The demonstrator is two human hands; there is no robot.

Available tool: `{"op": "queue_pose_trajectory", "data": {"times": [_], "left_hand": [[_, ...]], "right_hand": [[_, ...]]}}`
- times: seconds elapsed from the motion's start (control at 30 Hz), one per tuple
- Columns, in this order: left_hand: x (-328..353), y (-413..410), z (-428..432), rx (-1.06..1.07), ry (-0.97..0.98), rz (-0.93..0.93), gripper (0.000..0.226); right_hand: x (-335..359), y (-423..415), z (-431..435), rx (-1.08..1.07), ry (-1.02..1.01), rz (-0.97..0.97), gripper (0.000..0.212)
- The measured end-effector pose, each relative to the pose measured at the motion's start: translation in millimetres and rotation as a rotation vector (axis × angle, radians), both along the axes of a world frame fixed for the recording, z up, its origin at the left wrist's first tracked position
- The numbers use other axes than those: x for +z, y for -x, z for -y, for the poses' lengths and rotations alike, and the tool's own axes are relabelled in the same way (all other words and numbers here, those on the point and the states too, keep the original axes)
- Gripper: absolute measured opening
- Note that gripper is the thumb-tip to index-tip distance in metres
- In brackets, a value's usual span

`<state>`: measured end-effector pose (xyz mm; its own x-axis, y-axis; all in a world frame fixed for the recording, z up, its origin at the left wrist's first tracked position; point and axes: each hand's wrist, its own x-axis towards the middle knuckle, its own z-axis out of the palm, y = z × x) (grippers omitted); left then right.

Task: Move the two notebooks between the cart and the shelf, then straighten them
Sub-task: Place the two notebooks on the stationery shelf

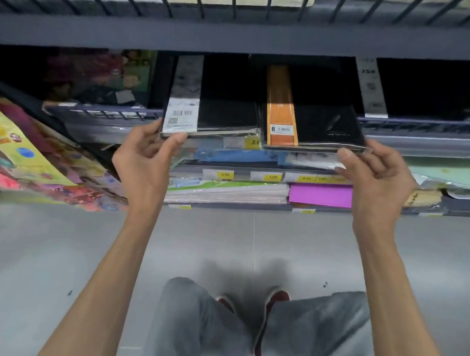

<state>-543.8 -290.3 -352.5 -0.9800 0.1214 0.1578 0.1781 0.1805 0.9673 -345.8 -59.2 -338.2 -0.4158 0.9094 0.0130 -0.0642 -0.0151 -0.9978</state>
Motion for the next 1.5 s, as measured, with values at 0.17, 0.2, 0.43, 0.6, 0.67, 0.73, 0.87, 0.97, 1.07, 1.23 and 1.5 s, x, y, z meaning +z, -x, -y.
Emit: {"op": "queue_pose_trajectory", "data": {"times": [0.17,0.2,0.43,0.6,0.67,0.73,0.87,0.97,1.07,1.23,1.5], "left_hand": [[-18.3,12.4,-12.4,0.021,-0.065,-0.105,0.044],[-21.8,15.3,-16.0,0.017,-0.058,-0.136,0.042],[-42.1,44.5,-22.2,-0.03,-0.088,-0.323,0.043],[-46.0,47.7,-26.2,-0.019,-0.077,-0.388,0.029],[-46.0,46.1,-26.2,-0.015,-0.079,-0.384,0.021],[-44.5,46.7,-25.2,-0.006,-0.072,-0.377,0.02],[-41.4,51.0,-24.6,0.003,-0.031,-0.369,0.018],[-41.0,52.8,-24.4,0.025,0.022,-0.413,0.017],[-39.9,51.9,-23.1,0.034,0.025,-0.427,0.012],[-39.7,54.3,-21.9,0.055,0.037,-0.423,0.014],[-38.7,52.9,-22.6,0.044,0.032,-0.427,0.026]], "right_hand": [[-23.6,16.4,-14.0,-0.033,-0.131,-0.028,0.035],[-27.7,19.7,-16.7,-0.035,-0.157,-0.03,0.034],[-52.4,41.1,-29.7,-0.05,-0.325,-0.168,0.031],[-60.8,53.8,-36.7,-0.085,-0.351,-0.207,0.028],[-61.6,55.4,-39.7,-0.098,-0.36,-0.194,0.029],[-60.7,56.2,-43.7,-0.112,-0.39,-0.152,0.032],[-59.2,59.6,-51.7,-0.148,-0.43,-0.091,0.032],[-60.9,62.2,-54.1,-0.16,-0.457,-0.073,0.037],[-63.2,63.7,-54.7,-0.161,-0.471,-0.064,0.038],[-60.9,65.4,-54.3,-0.167,-0.47,-0.038,0.034],[-63.4,69.1,-53.6,-0.201,-0.47,-0.015,0.041]]}}
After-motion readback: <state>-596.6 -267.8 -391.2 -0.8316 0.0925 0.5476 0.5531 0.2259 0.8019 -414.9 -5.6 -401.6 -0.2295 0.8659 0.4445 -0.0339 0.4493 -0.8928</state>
